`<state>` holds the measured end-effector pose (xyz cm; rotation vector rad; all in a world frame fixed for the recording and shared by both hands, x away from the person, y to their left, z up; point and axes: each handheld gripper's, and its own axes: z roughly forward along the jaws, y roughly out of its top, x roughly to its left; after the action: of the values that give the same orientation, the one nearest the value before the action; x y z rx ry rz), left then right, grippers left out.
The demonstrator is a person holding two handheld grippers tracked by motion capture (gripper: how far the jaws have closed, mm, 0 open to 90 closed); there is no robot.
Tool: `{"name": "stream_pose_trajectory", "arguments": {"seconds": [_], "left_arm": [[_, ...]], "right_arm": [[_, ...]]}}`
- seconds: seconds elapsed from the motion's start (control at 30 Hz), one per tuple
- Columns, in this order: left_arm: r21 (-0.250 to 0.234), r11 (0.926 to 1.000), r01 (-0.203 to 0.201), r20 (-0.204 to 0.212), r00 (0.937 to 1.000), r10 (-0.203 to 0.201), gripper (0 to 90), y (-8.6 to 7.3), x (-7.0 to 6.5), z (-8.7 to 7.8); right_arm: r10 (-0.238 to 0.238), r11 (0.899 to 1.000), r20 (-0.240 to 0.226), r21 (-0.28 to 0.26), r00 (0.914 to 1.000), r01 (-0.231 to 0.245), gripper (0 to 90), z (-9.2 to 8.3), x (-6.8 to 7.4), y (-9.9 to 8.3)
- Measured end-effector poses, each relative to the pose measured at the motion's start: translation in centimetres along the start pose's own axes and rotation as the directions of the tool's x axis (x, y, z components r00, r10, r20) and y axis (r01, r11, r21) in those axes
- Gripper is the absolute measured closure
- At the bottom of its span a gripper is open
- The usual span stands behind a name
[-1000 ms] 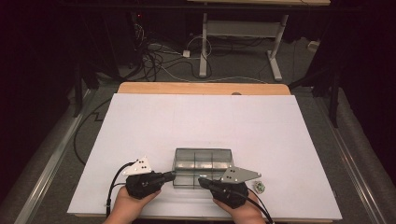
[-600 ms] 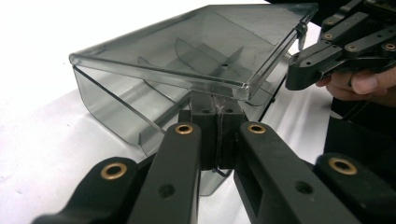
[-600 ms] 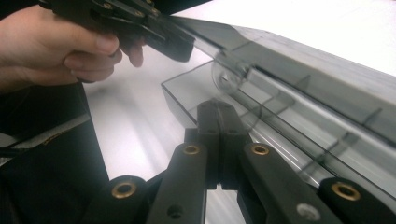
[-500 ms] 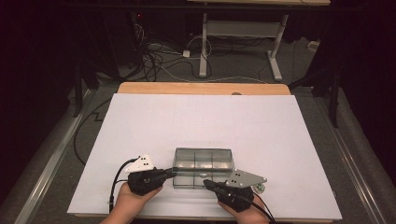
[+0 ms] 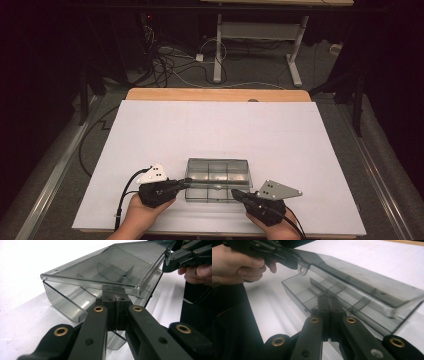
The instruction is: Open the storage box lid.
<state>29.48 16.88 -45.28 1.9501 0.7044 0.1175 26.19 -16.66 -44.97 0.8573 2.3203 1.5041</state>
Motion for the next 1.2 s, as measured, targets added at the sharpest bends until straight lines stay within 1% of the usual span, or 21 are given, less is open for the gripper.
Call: {"name": "stream_pose_trajectory", "arguments": {"seconds": [0.1,0.4,0.63,0.83,1.0,1.07,1.2], "left_arm": [[-0.004,1.0000,-0.003,-0.004,1.0000,0.003,87.4,0.0,0.0,-0.2],[-0.023,0.9997,0.000,-0.008,1.0000,0.000,87.4,0.0,0.5,-0.5],[-0.025,0.9997,0.001,-0.005,1.0000,-0.001,87.4,0.2,0.7,-0.1],[-0.020,0.9998,0.000,-0.019,0.9998,0.000,87.4,0.3,1.1,0.5],[-0.026,0.9997,-0.002,-0.025,0.9997,0.001,87.4,0.3,1.2,0.6],[-0.025,0.9997,-0.004,-0.024,0.9997,0.003,87.4,0.3,1.2,0.6],[-0.025,0.9997,-0.006,-0.027,0.9996,0.005,87.4,0.3,1.3,0.8]], "right_arm": [[-0.007,1.000,0.010,0.001,0.9999,0.007,90.0,-0.5,-0.2,0.1],[0.008,1.000,0.043,0.000,0.9990,-0.008,90.0,-1.0,-1.2,-0.1],[0.025,1.000,0.079,-0.005,0.9966,-0.025,90.0,-2.0,-1.9,-0.5],[0.032,0.999,0.123,-0.007,0.9919,-0.032,90.0,-2.7,-2.7,-0.7],[0.049,0.999,0.145,-0.013,0.9883,-0.047,90.0,-3.2,-3.4,-0.9],[0.062,0.998,0.155,-0.021,0.9860,-0.059,90.0,-3.4,-3.7,-1.0],[0.070,0.997,0.169,-0.029,0.9831,-0.066,90.0,-3.5,-4.1,-1.1]]}}
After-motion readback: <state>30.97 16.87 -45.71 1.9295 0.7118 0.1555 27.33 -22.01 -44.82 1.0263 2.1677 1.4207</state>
